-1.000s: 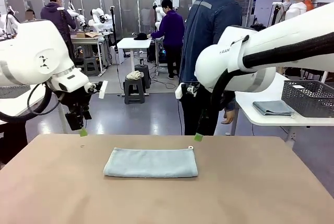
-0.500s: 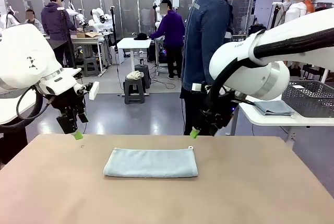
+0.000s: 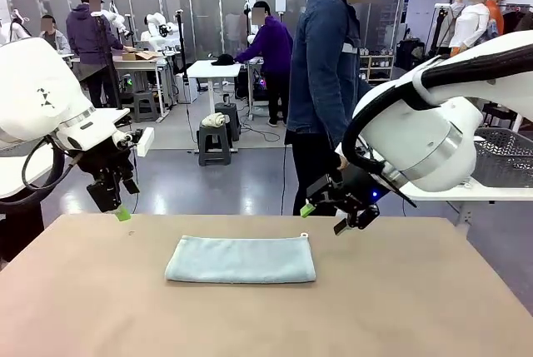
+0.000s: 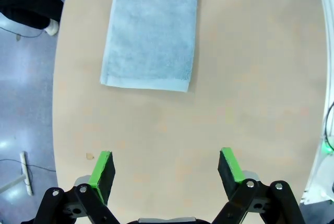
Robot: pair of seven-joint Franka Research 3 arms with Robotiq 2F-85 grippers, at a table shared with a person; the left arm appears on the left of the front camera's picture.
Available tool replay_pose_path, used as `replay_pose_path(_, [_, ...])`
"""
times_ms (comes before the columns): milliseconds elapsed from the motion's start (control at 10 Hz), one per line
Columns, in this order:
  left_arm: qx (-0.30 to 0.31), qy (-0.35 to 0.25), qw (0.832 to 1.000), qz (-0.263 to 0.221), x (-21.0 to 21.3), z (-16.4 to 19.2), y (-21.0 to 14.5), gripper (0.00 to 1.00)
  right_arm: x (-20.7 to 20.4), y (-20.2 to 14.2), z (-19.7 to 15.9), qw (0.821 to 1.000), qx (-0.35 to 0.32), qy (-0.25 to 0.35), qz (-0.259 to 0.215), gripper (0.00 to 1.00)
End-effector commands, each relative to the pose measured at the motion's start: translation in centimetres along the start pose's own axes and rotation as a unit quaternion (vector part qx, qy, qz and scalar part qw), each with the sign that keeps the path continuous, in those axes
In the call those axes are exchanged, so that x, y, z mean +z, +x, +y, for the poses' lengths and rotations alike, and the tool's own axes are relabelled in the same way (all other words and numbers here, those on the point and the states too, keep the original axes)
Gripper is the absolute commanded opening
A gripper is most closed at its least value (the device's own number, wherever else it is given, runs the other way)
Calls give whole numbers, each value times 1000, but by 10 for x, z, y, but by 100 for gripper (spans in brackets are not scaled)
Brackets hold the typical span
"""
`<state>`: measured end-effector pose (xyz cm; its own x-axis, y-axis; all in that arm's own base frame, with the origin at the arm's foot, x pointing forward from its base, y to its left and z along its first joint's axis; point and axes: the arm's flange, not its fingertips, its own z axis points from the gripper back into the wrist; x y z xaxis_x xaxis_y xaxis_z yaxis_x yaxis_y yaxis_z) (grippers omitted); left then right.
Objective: Fold the towels and place them in the basket.
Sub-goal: When a person lays out a Towel with hook on the table, fold it in half twice.
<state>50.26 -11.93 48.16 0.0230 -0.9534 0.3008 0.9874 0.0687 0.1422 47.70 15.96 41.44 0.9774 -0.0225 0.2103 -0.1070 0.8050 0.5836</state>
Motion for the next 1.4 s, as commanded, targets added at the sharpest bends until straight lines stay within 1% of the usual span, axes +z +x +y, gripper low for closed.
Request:
replay_pose_path(0, [-2,0,1000,1,0,-1,1,100,6,6,4,1000,15,-19,7,100])
replay_pose_path(400, [-2,0,1000,1,0,-1,1,100,3,3,2,1000,19,-14,3,100])
replay_pose_path(500, [-1,-1,1000,0,-1,0,1,100,-1,3,3,1000,1,-19,2,100])
replay_pose_path(600, [12,1,999,-38,0,5,-4,100,-1,4,4,999,-29,-20,-6,100])
replay_pose_path(700, [30,-6,996,-84,1,12,-16,100,-4,3,6,999,-49,-16,-4,100])
replay_pose_path(800, [37,-13,993,-111,0,16,-26,100,-9,1,10,998,-63,-22,-8,100])
replay_pose_path(1000, [49,-31,987,-150,-9,25,-46,100,-25,2,10,998,-53,-31,-12,100])
replay_pose_path(1100, [53,-35,984,-165,-16,31,-55,100,-31,3,8,997,-64,-32,-22,100])
replay_pose_path(1300, [48,-49,977,-200,-26,37,-69,100,-39,3,6,997,-56,-32,-31,100])
